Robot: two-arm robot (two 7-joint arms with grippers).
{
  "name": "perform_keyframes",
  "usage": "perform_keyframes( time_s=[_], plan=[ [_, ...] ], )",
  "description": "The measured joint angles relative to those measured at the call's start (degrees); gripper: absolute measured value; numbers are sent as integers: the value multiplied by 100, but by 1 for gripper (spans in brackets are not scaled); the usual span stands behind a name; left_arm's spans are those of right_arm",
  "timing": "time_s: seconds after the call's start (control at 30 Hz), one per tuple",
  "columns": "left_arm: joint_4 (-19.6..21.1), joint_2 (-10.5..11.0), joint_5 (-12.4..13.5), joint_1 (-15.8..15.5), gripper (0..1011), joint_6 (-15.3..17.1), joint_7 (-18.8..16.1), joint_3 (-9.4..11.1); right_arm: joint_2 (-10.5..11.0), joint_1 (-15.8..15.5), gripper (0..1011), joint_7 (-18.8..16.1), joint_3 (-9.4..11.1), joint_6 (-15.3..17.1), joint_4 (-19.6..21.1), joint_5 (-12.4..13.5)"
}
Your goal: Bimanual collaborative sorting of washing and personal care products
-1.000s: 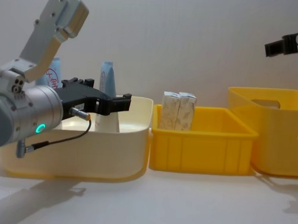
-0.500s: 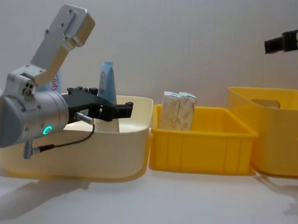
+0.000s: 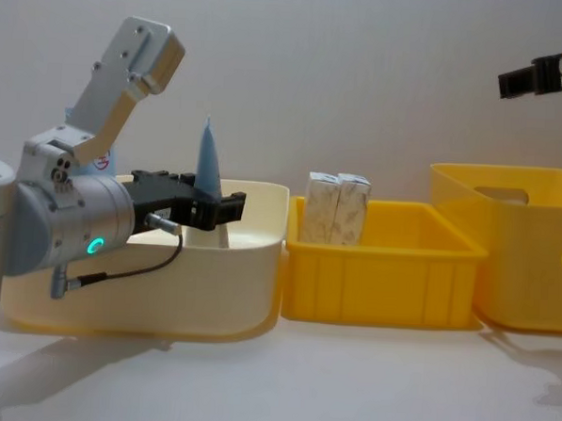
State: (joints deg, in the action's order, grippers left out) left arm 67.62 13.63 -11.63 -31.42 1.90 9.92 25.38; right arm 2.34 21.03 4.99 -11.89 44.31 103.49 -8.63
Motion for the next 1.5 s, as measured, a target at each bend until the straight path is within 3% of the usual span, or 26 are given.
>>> perform_keyframes(
  time_s=[0.4,0.73,1.5],
  plan=[
    [-75,-24,9,-38,374,-7,21,4,-1,-6,1001,1,0,0,8,0],
    [-103,-40,13,-54,303,-8,28,4,-1,-7,1001,1,0,0,13,0],
    [-148,-55,19,-143,301,-139,135,-31,-1,-7,1001,1,0,1,12,1]
  ],
)
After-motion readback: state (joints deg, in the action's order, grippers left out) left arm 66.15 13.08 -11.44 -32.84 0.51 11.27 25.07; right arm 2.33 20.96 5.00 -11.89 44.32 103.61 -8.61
